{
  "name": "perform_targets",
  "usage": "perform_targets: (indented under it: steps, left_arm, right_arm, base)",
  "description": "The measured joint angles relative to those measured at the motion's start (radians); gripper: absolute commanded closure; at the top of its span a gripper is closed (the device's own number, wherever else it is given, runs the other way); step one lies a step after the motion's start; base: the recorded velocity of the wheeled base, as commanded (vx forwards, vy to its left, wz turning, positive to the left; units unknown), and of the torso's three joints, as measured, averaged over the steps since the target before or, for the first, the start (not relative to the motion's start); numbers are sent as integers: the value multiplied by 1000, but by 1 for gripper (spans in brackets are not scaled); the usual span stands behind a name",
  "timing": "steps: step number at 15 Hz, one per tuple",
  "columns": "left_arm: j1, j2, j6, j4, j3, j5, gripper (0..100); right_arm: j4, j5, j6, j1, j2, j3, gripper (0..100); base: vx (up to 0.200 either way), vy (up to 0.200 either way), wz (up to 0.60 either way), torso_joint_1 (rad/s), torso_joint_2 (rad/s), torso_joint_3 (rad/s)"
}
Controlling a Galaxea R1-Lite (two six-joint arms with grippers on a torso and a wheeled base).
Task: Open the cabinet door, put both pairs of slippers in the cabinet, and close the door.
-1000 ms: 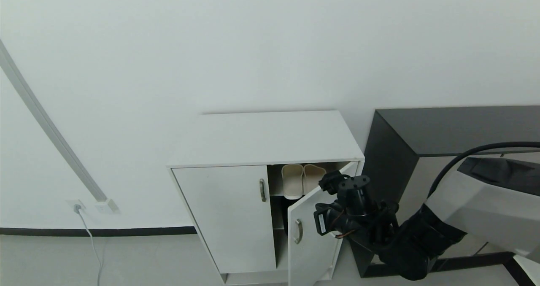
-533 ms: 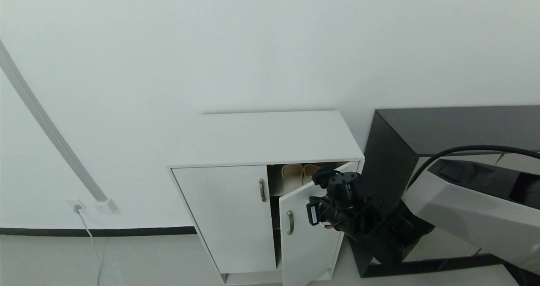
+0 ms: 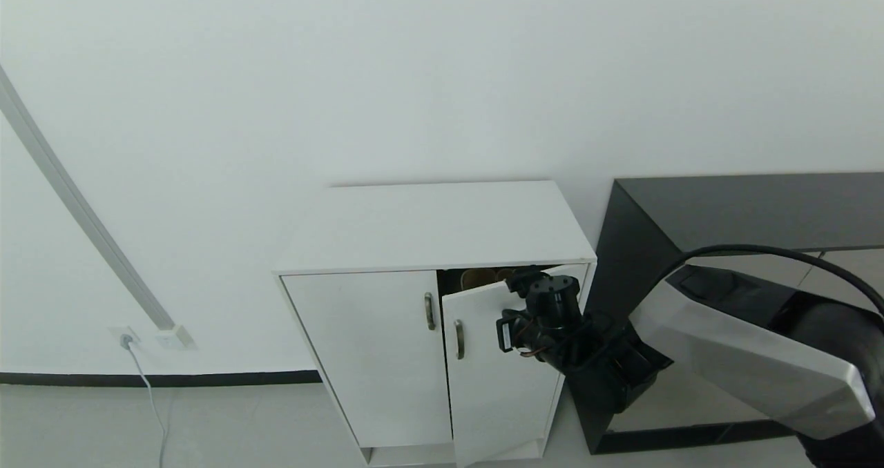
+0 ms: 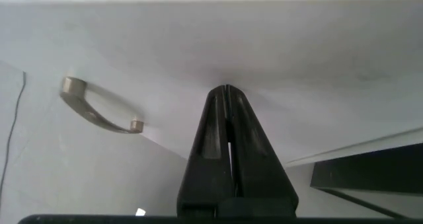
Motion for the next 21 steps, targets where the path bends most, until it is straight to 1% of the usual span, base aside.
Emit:
perform_targets:
  steps: [12, 21]
  left_arm:
    - [0, 0, -1, 0, -1, 0, 100]
    - [0, 0, -1, 0, 0, 0, 100]
  right_arm:
    - [4, -1, 0, -34, 96, -130, 100]
    - [4, -3, -2, -44, 119, -162, 100]
  base:
    - [0, 0, 0, 0, 0, 0]
    - [0, 0, 0, 0, 0, 0]
